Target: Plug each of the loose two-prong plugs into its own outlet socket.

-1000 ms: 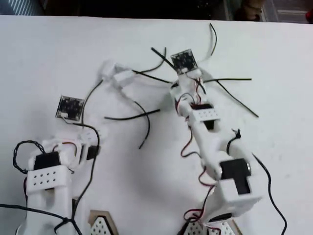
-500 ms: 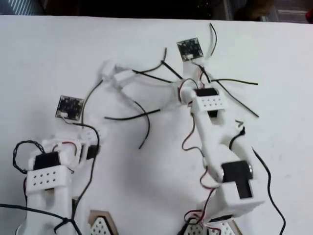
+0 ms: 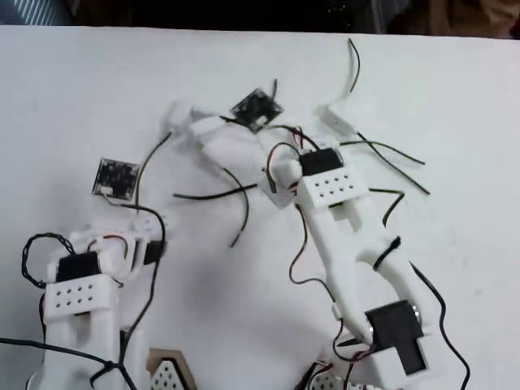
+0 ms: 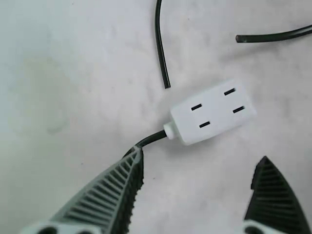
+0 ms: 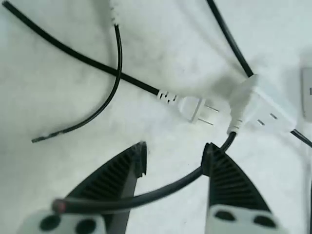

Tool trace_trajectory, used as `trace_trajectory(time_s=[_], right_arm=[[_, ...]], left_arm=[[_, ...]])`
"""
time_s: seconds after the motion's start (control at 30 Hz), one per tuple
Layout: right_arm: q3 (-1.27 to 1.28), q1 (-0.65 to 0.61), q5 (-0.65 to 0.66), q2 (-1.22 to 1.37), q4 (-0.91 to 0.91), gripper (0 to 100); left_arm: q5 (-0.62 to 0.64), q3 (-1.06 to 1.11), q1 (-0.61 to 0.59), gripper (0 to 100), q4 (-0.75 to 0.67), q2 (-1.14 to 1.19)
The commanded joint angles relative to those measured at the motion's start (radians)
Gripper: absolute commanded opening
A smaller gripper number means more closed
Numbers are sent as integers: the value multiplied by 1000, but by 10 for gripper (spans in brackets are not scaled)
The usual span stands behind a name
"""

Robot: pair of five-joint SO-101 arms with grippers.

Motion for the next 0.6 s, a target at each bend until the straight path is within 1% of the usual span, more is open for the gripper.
trace_trajectory(time_s=[0.0, 0.1, 0.43, 0.57], right_arm=[[-48, -19, 81, 56, 7, 180], [-49, -36, 112, 108, 5, 180], [-167, -47, 117, 211, -4, 180], [-184, -48, 170, 266, -5, 180]], left_arm=[[-11, -3, -2, 343, -15, -13], [-11, -3, -2, 343, -15, -13], [-12, 8, -2, 345, -15, -18], [-12, 8, -2, 345, -15, -18]])
